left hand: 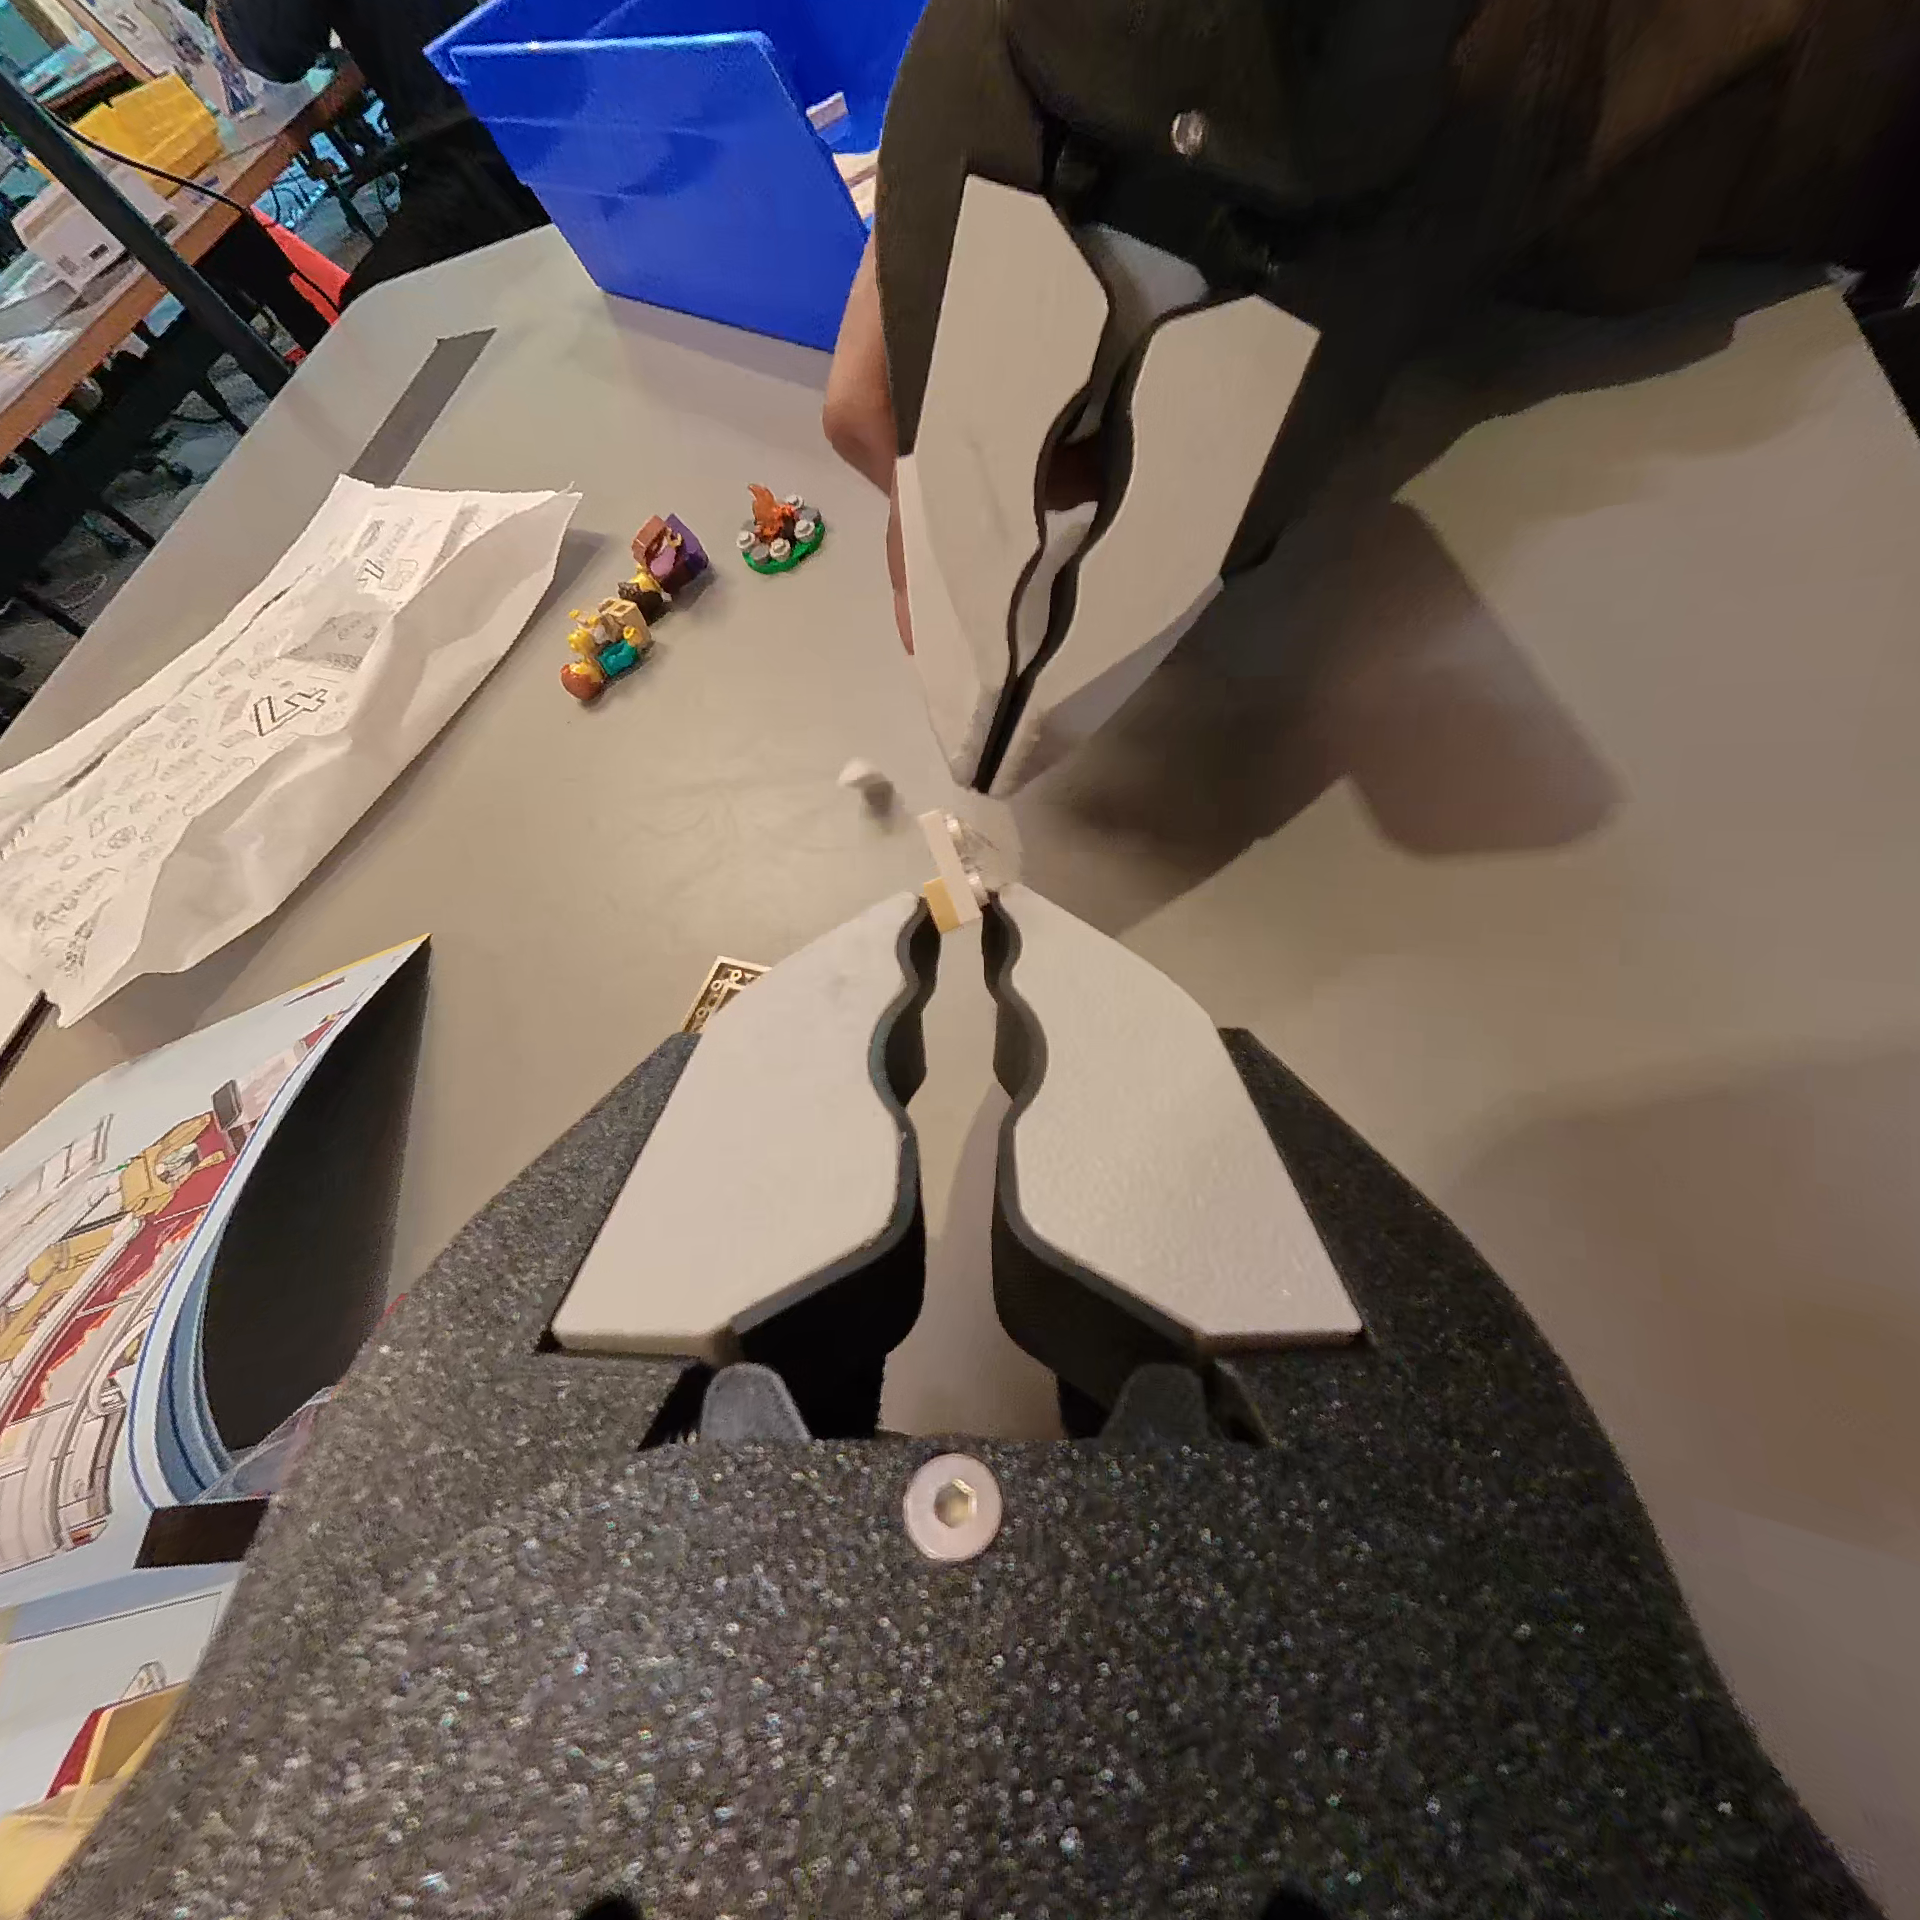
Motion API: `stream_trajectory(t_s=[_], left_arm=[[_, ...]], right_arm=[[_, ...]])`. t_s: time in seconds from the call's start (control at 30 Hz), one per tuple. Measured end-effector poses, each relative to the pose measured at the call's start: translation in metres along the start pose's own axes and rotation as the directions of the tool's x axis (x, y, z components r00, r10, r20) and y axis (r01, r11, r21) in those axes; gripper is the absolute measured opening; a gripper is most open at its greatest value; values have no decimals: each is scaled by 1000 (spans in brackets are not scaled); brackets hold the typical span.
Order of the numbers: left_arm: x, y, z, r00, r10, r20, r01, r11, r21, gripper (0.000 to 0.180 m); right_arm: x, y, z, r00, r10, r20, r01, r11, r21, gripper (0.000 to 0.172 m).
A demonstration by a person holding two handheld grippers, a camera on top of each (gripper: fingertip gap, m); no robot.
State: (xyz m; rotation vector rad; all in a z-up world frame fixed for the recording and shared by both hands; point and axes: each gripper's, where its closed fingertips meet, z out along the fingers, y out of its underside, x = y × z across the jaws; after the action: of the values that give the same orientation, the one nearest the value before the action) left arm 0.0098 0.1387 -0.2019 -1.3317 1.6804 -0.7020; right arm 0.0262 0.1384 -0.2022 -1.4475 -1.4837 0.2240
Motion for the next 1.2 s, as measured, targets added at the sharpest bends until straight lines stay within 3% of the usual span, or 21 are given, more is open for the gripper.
stream_trajectory(t_s=[0.17,0.3,0.43,0.53,0.73,0.93,1.2], left_arm=[[-7,2,-2,999,-31,34,31,999,-16,8],[-8,3,-1,998,-40,39,41,999,-20,8],[-5,2,0,999,-37,36,38,999,-21,8],[-3,-1,0,999,-33,30,34,999,-13,8],[-1,-6,-2,999,-22,32,22,1000,10,8],[-2,-9,-4,999,-15,47,14,1000,22,8],[-7,-10,-7,997,-18,74,15,999,44,8]], right_arm=[[32,43,-15,970,213,-121,-231,960,-160,6],[51,80,-12,855,465,-230,-513,824,-241,19],[59,96,-4,776,554,-300,-628,720,-294,26],[58,104,3,770,546,-331,-637,680,-363,26],[62,108,4,790,498,-359,-614,649,-450,9],[59,109,4,752,588,-296,-653,605,-456,8],[48,104,-13,765,590,-259,-640,652,-406,6]])
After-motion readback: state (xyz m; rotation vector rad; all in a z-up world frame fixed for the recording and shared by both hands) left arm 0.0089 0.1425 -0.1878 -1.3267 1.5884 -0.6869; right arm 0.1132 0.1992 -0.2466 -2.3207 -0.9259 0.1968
